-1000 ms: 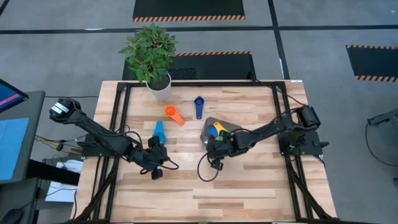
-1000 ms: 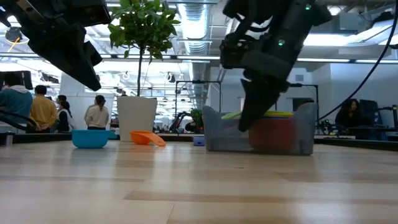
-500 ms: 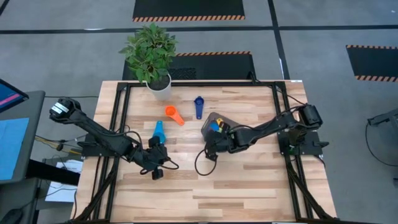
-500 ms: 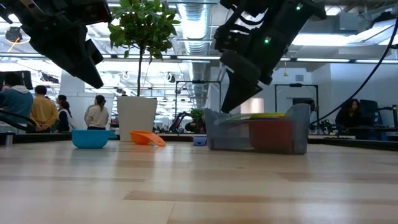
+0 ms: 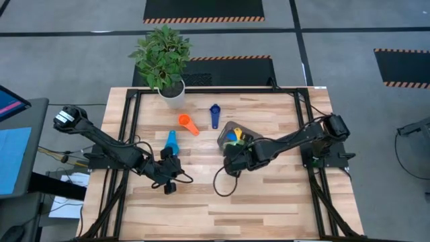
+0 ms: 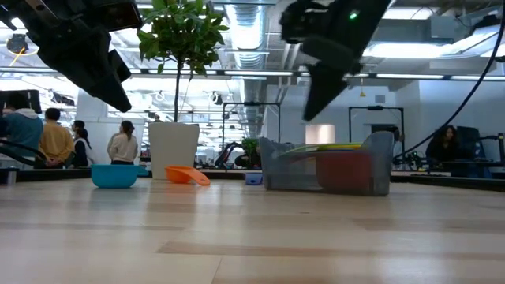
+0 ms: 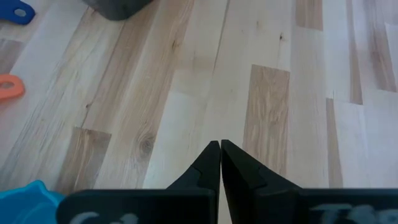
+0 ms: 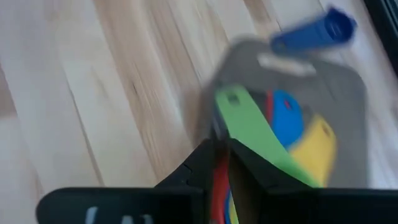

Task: Nest measuring cups in basket
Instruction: Move the black bin to the bottom center

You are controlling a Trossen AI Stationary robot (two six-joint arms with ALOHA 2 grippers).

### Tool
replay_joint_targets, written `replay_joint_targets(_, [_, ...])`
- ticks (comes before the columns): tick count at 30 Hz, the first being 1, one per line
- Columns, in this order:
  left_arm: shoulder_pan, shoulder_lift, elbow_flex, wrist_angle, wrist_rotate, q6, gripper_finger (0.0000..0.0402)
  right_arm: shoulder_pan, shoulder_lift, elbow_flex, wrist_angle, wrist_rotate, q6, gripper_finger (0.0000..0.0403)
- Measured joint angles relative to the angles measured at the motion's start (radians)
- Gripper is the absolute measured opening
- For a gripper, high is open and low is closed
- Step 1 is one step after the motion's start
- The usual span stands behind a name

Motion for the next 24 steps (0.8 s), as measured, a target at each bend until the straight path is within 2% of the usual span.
replay_joint_targets(4, [0.000,0.000,0.000,0.000,0.000,0.000,0.0000,0.037,-0.001,0.007,-0.214,0.002,0.164,0.0069])
replay_joint_targets(7, [0.000,0.000,0.000,0.000,-0.005,0.000,0.0000,0.055,-0.001,-0.027,-0.248,-0.003,0.240,0.0069])
replay_joint_targets(15, [0.000,0.000,0.000,0.000,-0.011,0.000,0.0000,0.065,0.000,-0.049,-0.263,-0.013,0.272,0.0069])
replay_joint_targets(24, [0.000,0.000,0.000,0.004,-0.012,-0.001,0.0000,0.089,0.000,-0.049,-0.332,-0.105,0.276,0.0069])
